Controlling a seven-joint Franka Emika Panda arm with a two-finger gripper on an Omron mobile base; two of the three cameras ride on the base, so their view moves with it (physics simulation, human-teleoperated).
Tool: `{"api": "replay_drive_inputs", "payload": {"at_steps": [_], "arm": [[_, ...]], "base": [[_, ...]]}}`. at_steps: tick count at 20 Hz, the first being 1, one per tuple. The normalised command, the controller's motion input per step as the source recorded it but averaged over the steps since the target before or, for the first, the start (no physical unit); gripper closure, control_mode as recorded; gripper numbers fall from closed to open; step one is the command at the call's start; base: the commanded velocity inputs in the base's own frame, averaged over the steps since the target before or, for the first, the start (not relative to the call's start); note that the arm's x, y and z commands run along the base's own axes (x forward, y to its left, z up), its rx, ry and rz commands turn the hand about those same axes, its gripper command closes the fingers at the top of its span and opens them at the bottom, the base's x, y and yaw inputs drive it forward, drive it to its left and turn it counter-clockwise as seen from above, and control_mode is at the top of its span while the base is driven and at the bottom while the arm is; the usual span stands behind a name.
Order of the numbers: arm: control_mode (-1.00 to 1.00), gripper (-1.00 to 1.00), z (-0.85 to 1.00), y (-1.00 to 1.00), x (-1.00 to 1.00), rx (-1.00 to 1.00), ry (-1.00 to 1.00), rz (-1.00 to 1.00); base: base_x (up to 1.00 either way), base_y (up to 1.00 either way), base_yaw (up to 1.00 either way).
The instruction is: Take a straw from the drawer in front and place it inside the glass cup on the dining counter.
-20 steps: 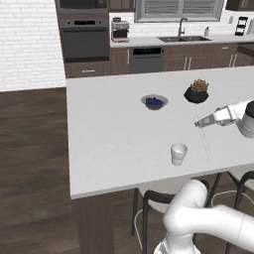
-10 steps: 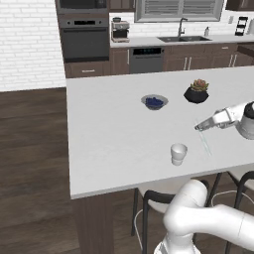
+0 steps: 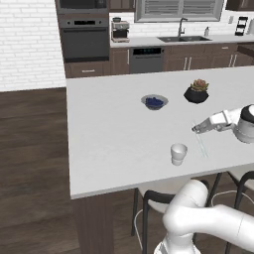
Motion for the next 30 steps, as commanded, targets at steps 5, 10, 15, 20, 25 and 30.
{"api": "replay_drive_inputs", "payload": {"at_steps": [5, 10, 15, 20, 25, 30], "arm": [[-1.00, 1.00, -0.28, 0.00, 0.28, 0.03, -0.23, 0.06], [-1.00, 1.00, -0.41, 0.00, 0.24, 0.01, -0.28, 0.08], [-1.00, 1.00, -0.34, -0.01, 0.25, 0.02, -0.30, 0.09], [-1.00, 1.00, -0.32, -0.02, 0.24, 0.02, -0.29, 0.09], [-1.00, 1.00, -0.34, -0.01, 0.21, 0.02, -0.29, 0.09], [-1.00, 1.00, -0.33, -0.02, 0.18, 0.02, -0.29, 0.09]], "base": [[0.00, 0.00, 0.00], [0.00, 0.00, 0.00], [0.00, 0.00, 0.00], [0.00, 0.00, 0.00], [0.00, 0.00, 0.00], [0.00, 0.00, 0.00]]}}
